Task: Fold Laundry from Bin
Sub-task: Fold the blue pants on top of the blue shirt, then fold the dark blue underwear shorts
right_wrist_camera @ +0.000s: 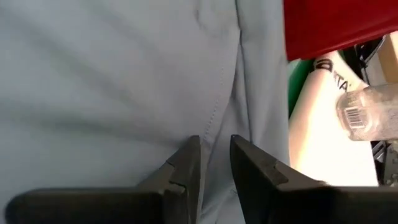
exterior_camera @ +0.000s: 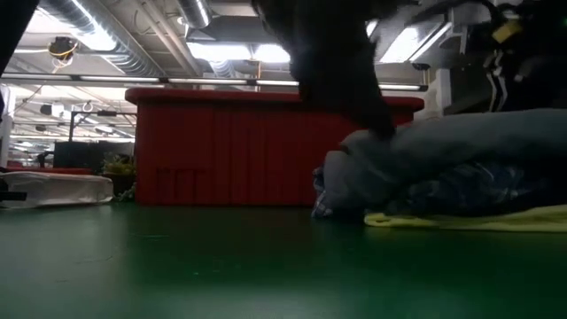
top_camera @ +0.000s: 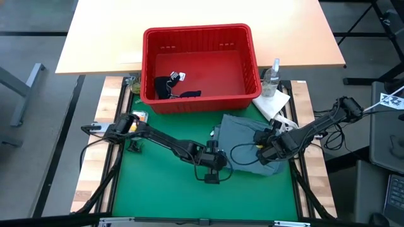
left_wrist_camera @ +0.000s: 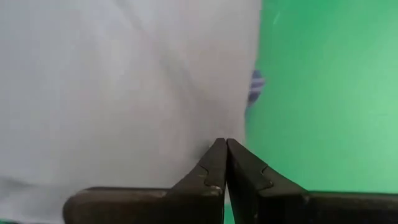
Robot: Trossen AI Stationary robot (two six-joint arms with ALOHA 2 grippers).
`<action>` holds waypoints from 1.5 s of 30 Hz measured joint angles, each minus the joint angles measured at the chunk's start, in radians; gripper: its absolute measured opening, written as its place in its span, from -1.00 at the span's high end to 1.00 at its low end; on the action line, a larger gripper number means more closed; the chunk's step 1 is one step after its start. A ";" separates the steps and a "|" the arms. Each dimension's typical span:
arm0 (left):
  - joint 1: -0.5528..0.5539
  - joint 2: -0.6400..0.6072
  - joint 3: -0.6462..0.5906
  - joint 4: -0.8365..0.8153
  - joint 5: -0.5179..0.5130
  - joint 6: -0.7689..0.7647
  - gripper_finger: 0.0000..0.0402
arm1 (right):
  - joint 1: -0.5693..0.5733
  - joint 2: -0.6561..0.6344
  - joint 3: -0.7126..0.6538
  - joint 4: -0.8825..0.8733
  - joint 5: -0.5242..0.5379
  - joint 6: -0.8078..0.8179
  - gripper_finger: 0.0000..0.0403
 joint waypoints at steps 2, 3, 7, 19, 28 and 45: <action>-0.001 -0.042 0.000 -0.023 0.000 0.029 0.99 | 0.000 0.000 0.040 -0.024 -0.001 -0.026 0.56; 0.000 -0.064 0.000 -0.050 0.000 0.048 0.99 | 0.000 0.000 0.062 -0.032 -0.002 -0.043 0.56; 0.017 -0.172 0.000 -0.147 -0.005 0.147 0.98 | 0.000 0.000 0.153 -0.054 -0.002 -0.138 0.56; 0.171 -0.563 0.000 -0.314 -0.096 0.240 0.96 | 0.000 -0.001 0.385 -0.069 0.189 -0.336 0.56; 0.219 -0.711 0.000 -0.294 -0.094 0.134 0.95 | 0.000 -0.001 0.412 -0.048 0.263 -0.338 0.56; 0.469 -0.740 0.000 -0.337 -0.093 0.028 0.94 | -0.228 -0.001 0.412 0.191 -0.012 -0.497 0.56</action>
